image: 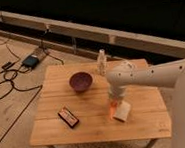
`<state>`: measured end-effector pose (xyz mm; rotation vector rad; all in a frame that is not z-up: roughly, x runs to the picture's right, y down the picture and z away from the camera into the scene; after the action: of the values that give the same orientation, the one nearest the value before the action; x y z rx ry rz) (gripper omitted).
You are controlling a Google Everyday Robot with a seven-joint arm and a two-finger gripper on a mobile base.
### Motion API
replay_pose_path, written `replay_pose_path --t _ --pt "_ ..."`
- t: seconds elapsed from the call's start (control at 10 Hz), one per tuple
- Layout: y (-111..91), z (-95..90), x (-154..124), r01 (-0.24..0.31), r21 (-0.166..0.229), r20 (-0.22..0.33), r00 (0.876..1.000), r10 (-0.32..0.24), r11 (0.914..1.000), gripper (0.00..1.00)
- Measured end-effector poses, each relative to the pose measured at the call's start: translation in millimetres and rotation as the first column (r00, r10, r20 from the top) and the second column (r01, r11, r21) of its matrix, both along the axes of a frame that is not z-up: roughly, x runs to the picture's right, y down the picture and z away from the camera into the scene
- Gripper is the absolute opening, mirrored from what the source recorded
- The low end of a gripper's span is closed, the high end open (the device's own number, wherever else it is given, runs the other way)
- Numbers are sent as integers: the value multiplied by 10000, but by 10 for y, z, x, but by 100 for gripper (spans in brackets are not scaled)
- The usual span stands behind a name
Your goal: Place the pepper on the white sponge
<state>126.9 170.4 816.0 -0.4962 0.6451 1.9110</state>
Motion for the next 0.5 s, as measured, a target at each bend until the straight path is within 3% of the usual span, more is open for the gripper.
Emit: replay_pose_path --t 0.5 --pt "112 -3 209 -268 -452 -398 9989 250 9986 0"
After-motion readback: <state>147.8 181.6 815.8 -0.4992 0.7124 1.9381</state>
